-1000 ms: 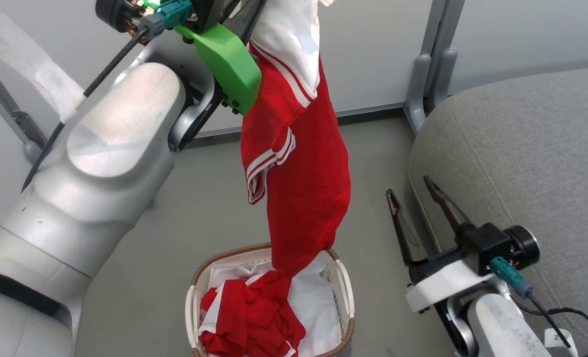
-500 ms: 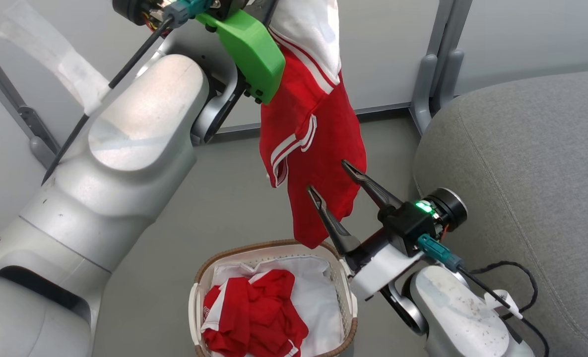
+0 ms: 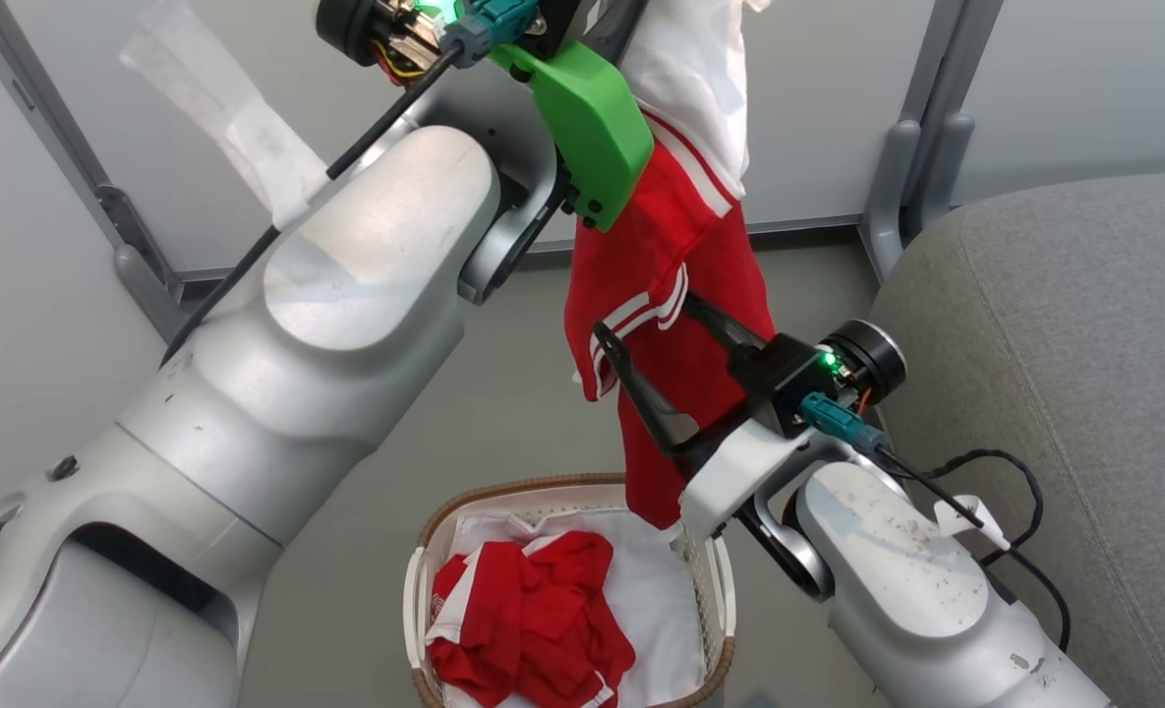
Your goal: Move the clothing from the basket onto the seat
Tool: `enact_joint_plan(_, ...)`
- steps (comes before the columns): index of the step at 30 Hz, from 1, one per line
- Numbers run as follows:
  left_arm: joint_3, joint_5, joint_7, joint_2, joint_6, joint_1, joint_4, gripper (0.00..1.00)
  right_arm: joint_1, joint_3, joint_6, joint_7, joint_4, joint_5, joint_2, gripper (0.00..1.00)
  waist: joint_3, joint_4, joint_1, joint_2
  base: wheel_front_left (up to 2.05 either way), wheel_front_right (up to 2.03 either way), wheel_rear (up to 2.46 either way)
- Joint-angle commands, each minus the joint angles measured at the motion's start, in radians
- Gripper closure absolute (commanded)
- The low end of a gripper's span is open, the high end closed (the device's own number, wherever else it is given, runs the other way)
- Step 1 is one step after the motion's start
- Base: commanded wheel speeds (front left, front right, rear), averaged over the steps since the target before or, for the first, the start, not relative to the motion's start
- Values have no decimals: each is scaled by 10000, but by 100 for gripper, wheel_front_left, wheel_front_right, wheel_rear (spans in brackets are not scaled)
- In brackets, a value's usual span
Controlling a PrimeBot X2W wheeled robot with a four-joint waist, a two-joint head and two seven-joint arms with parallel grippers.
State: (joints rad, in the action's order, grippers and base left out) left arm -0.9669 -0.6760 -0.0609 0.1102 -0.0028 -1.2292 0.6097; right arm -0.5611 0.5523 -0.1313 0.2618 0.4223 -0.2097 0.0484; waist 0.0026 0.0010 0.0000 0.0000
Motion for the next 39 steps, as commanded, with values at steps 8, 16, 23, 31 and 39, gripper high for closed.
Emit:
enact_joint_plan(8,-184,-248,226,-218,40,200,-469,100,-520,-365,10,49,926,180,35,90,-36,387,0,0,0,0,0)
enact_joint_plan(16,-74,-390,177,344,240,671,-602,100,-297,-822,10,49,748,172,37,100,8,217,0,0,0,0,0)
enact_joint_plan(23,230,-735,-199,1060,180,1321,-154,56,-63,-1095,10,49,390,282,37,100,99,-218,0,0,0,0,0)
enact_joint_plan(31,243,-921,-986,1512,-323,2098,234,0,-352,-1635,10,49,99,575,37,100,261,-555,0,0,0,0,0)
enact_joint_plan(39,102,-882,-1712,1649,-507,3114,-16,0,-738,-2465,10,49,276,1205,38,100,437,-768,0,0,0,0,0)
